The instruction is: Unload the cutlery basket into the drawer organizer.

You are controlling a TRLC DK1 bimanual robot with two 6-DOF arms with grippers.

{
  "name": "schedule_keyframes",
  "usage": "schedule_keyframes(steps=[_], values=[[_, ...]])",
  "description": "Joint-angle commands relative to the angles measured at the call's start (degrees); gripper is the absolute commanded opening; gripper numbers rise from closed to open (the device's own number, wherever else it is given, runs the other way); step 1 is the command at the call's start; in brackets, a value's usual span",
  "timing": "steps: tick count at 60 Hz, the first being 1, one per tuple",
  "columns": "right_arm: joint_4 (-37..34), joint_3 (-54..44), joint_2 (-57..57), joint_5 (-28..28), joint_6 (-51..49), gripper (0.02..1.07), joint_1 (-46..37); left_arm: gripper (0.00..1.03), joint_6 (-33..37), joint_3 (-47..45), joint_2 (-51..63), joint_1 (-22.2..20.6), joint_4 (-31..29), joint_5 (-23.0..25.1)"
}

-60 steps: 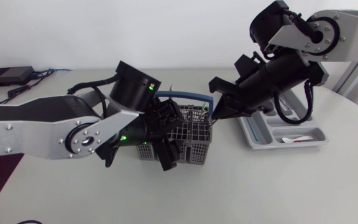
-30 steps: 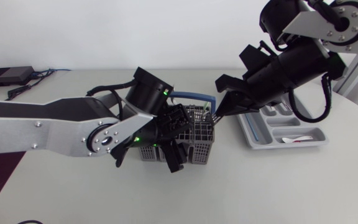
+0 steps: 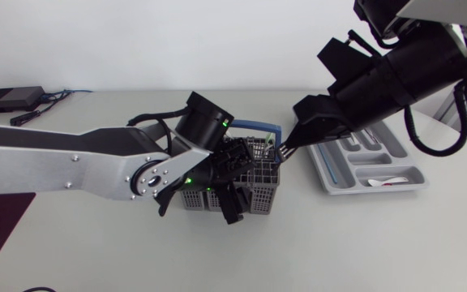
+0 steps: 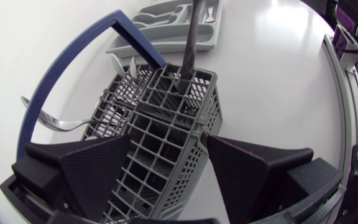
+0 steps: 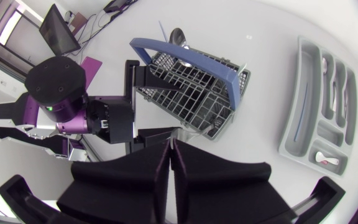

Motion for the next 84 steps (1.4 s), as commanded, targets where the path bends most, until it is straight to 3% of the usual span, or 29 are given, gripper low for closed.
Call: schedule_keyframes(steps=[1,34,47,61,84], values=[[-1.61,2.16,-1.36,-0.39,-2.29,0.08,0.76,0.97,-0.66,2.07,1.53,-0.23,0.46,0.39],[-7.5,7.08,-6.55,-0.13,-5.28,0.08,0.85,0.97,-0.57,2.77,4.43,0.21,0.81,0.39],[-7.85,7.87,-7.6,-0.75,-1.76,0.08,-0.29,0.97,-0.66,2.51,1.53,0.3,0.99,0.39],[-7.15,5.67,-7.95,-10.85,3.25,0.08,-8.55,0.97,-4.18,0.49,-8.93,-2.87,7.31,1.45],[-7.24,5.67,-9.27,-19.47,7.64,0.08,-11.45,0.97,-4.7,0.4,-9.54,-5.33,9.42,3.56]])
